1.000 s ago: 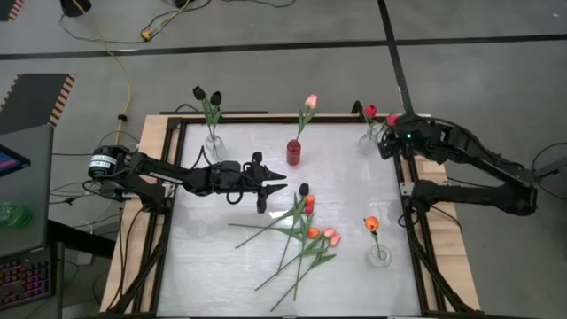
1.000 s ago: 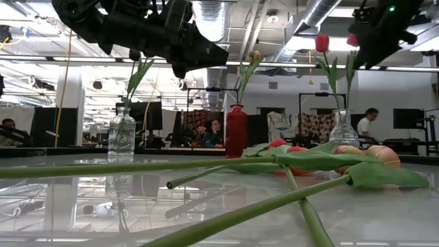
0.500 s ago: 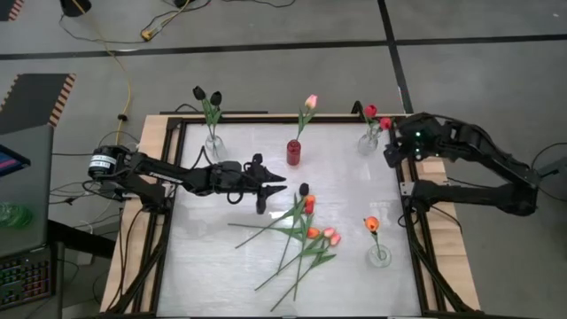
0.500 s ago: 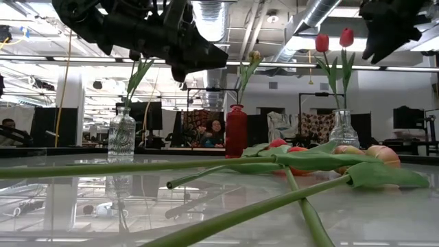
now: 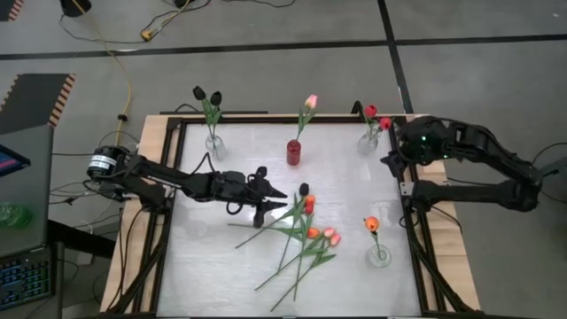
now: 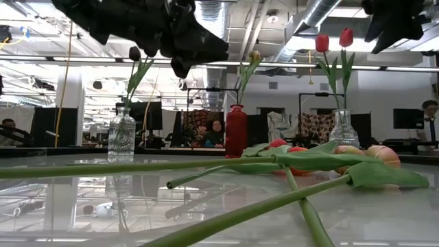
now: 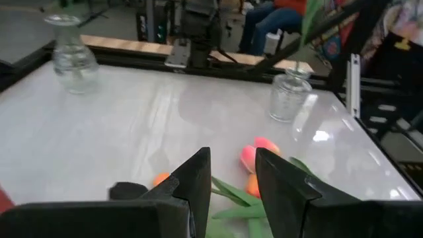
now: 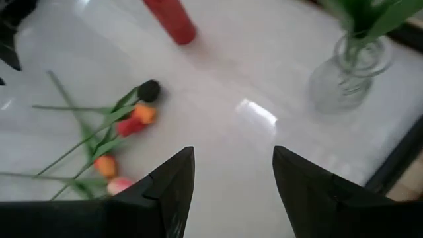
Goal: Sort flowers into vase by color
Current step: Put the black flower into the top left transparent vase
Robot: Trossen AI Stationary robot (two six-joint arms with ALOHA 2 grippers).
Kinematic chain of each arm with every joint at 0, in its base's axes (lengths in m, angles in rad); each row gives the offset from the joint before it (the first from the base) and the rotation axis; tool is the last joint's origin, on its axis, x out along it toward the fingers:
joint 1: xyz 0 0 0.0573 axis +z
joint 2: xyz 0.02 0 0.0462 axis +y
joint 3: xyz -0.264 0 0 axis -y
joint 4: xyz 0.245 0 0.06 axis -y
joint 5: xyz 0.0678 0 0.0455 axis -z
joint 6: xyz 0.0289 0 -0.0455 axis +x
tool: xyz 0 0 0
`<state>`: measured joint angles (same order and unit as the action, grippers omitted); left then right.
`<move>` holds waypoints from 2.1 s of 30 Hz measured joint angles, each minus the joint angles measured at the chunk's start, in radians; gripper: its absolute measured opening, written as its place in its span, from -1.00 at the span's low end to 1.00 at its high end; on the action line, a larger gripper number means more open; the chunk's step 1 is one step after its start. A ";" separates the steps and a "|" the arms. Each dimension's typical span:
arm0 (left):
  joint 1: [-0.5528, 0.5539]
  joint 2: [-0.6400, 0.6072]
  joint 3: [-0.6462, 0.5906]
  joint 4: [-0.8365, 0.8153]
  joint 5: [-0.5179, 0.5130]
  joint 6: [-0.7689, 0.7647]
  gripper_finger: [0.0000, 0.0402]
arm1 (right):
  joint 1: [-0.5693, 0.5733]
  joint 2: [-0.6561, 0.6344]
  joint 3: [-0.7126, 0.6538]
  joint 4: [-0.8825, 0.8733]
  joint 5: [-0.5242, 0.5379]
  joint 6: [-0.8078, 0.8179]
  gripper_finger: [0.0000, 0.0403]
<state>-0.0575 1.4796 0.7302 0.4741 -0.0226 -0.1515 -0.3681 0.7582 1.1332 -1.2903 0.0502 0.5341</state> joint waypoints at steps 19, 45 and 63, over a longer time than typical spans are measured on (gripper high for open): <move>-0.016 0.274 0.233 -0.177 -0.042 -0.164 -0.47 | 0.376 0.068 -0.001 0.024 0.136 0.182 0.15; -0.030 0.421 0.405 -0.517 -0.094 -0.350 -0.47 | 0.611 0.331 -0.001 0.173 0.270 0.181 0.15; -0.064 0.425 0.404 -0.515 -0.135 -0.412 -0.47 | 0.610 0.412 -0.001 0.185 0.270 0.173 0.15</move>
<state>-0.1216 1.9043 1.1343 -0.0405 -0.1577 -0.5632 0.2420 1.1706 1.1320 -1.1053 0.3202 0.7071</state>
